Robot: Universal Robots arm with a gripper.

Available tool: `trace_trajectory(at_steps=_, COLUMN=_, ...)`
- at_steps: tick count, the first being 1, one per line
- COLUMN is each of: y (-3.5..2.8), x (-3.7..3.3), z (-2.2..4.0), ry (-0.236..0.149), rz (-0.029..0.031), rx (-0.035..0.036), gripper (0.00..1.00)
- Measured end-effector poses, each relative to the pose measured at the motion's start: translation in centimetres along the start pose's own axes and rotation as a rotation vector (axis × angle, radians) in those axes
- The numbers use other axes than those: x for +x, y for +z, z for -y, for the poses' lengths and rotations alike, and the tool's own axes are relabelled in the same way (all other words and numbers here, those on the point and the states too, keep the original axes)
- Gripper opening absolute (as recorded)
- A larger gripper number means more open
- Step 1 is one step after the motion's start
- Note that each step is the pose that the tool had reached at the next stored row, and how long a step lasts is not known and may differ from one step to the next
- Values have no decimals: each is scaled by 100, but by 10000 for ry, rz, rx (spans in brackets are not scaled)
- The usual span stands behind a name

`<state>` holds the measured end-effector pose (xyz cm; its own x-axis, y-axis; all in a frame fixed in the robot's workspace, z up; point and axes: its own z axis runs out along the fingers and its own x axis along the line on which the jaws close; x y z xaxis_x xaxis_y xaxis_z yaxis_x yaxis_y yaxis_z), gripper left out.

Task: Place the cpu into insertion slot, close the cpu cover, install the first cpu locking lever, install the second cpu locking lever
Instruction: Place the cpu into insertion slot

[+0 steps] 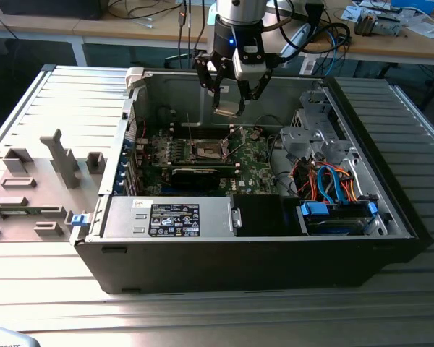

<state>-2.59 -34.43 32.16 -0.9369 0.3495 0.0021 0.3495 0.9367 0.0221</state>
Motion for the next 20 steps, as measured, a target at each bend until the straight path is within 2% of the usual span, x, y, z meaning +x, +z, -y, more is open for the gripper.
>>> trace_trajectory(at_steps=20, y=0, x=0, z=0, ry=215, rz=23, rx=47, gripper=54)
